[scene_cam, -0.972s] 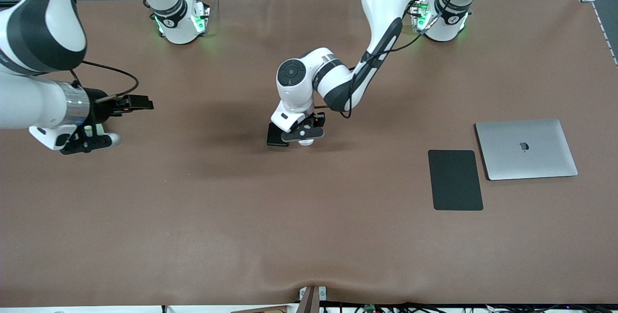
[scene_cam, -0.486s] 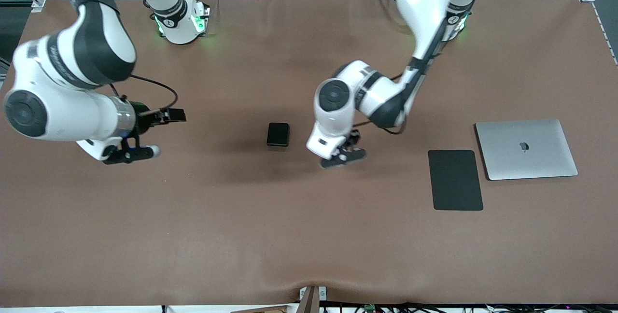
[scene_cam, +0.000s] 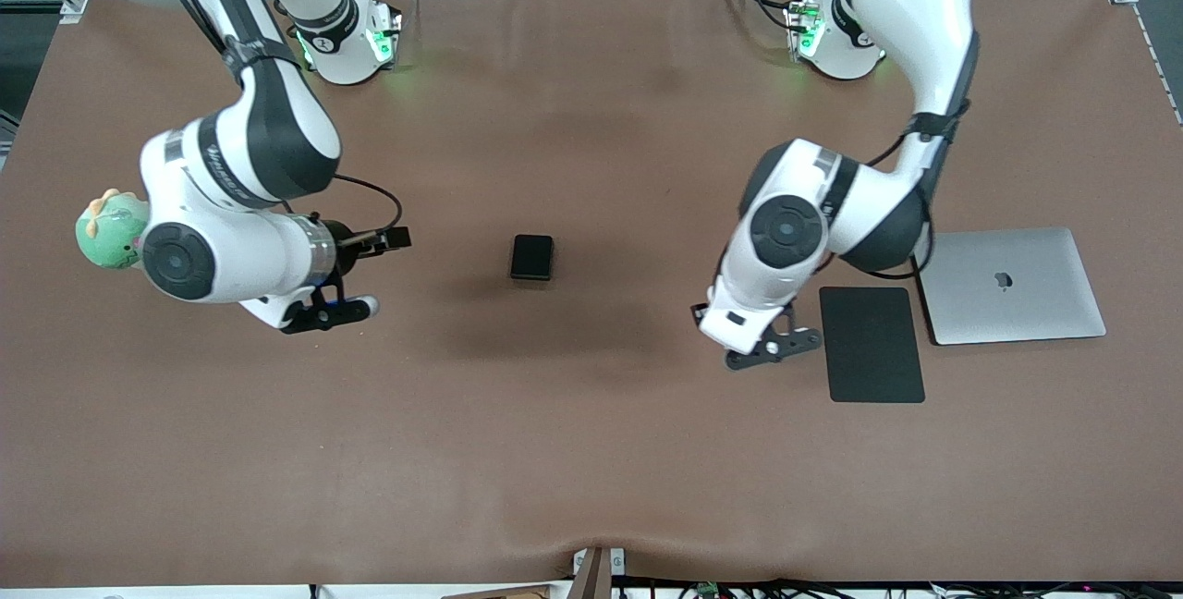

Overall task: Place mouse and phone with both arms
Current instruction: 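Carry the mouse toward the mouse pad while the right gripper nears the phone, then lower the mouse onto the pad while the right gripper grasps the phone, then release the mouse and raise the left gripper while the right lifts the phone, then carry the black phone with the right gripper toward the green plush toy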

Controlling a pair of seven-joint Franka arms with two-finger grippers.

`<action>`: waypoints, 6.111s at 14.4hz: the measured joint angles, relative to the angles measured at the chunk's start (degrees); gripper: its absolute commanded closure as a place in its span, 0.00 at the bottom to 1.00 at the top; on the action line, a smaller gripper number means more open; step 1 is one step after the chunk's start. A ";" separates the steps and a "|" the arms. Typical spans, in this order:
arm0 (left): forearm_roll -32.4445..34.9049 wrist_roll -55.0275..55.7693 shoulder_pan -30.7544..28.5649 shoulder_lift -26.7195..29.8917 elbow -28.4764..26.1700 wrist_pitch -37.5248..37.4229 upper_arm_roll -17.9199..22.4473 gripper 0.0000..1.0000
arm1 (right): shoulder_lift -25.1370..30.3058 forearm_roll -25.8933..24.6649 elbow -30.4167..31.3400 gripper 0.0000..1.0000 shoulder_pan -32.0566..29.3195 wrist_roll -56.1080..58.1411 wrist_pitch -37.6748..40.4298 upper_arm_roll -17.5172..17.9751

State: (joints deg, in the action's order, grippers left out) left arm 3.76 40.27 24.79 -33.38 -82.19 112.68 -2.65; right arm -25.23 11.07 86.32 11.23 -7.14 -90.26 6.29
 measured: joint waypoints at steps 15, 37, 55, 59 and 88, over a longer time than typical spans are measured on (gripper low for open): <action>-1.24 -30.24 -15.24 2.23 -6.21 -0.65 0.07 1.00 | -10.98 0.08 1.45 0.00 10.52 -10.06 -18.12 0.03; 4.10 -36.39 -20.27 -5.06 -18.00 29.31 0.74 0.01 | -15.91 0.08 7.56 0.00 18.31 -21.88 -31.61 0.03; 3.31 -36.26 -20.81 6.52 -15.33 12.72 0.73 0.00 | -17.29 -0.22 6.51 1.00 19.24 -24.00 -27.88 -1.35; 1.71 -37.43 -22.47 13.69 -15.22 4.03 0.69 0.00 | -16.74 -0.93 5.14 1.00 16.89 -23.97 -22.03 -1.92; -4.78 -39.10 -23.19 34.66 -7.30 -26.25 -0.14 0.00 | -3.89 -12.53 28.35 1.00 -6.54 -1.87 -28.09 -2.29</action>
State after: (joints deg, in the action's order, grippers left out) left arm -1.02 1.17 1.60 1.28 -89.49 86.43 -2.79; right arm -29.12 -1.46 114.67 4.69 -9.01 -118.35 4.00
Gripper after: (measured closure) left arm 0.000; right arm 0.198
